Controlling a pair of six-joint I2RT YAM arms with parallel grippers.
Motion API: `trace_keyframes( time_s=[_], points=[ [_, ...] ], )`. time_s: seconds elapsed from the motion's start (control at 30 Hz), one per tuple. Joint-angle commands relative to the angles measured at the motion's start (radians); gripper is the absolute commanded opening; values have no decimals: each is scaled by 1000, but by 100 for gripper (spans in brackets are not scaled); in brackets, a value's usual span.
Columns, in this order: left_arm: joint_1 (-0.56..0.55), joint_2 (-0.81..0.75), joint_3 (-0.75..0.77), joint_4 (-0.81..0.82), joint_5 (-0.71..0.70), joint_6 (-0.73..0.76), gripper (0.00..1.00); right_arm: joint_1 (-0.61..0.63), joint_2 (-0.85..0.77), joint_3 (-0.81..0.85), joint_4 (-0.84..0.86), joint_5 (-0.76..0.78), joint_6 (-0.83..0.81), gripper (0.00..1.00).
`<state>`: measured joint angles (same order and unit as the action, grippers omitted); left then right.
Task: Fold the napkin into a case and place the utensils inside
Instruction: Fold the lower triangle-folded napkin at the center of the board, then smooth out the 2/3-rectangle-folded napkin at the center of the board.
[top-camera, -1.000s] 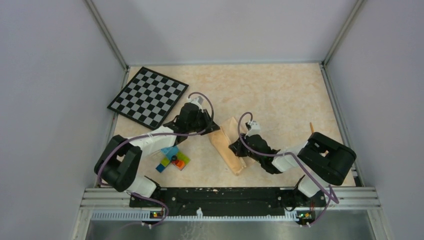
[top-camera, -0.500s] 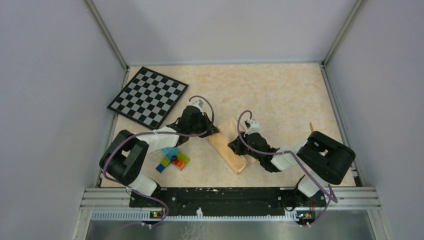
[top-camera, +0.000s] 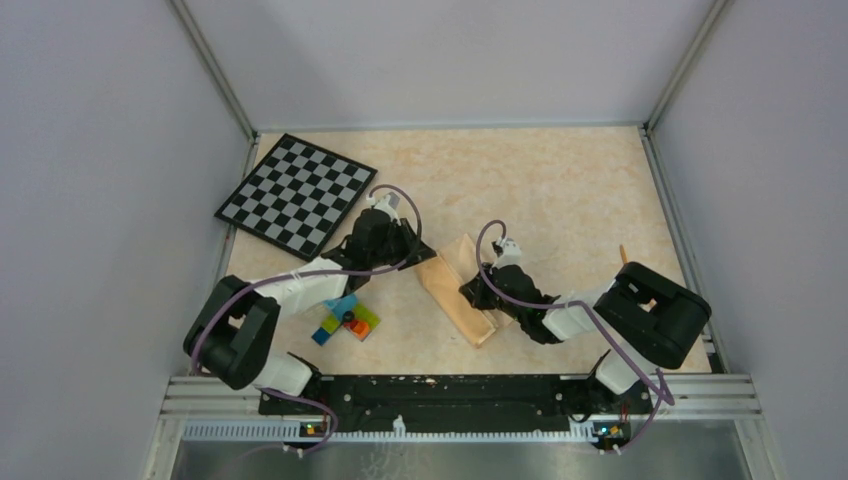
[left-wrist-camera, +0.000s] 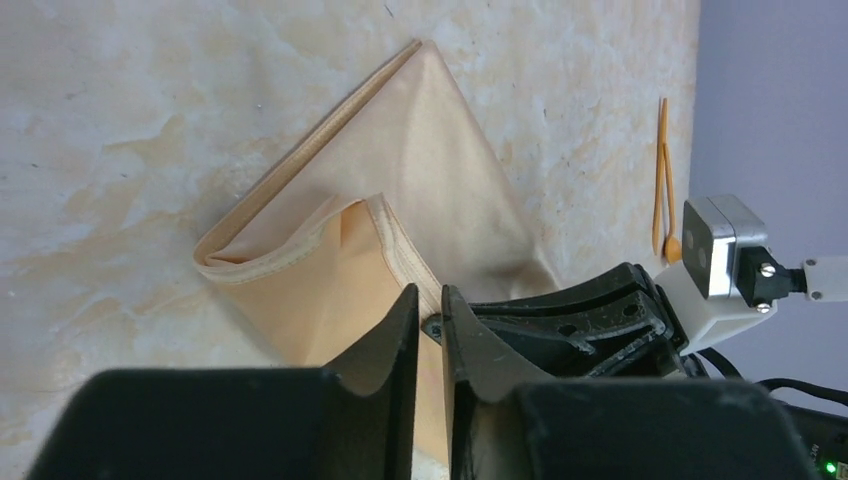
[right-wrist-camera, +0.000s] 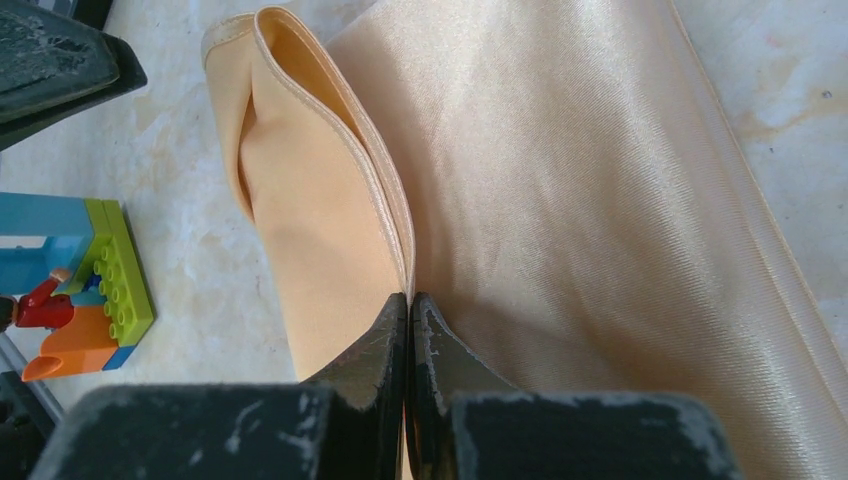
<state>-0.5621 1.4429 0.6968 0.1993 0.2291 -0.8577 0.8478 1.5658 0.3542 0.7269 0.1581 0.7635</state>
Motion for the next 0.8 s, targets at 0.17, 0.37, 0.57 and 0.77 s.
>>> trace_keyframes(
  time_s=[0.17,0.37,0.57,0.77],
  points=[
    [38,68,-37,138,55,-7,3,-9,0,8,22,18,4,0],
    [41,151,-42,210,57,0,2,-9,2,9,28,9,-3,0],
    [53,223,-52,251,30,19,2,-9,2,11,33,-12,-19,0],
    [61,297,-71,302,31,19,1,-9,-97,59,-139,-63,-108,17]
  ],
)
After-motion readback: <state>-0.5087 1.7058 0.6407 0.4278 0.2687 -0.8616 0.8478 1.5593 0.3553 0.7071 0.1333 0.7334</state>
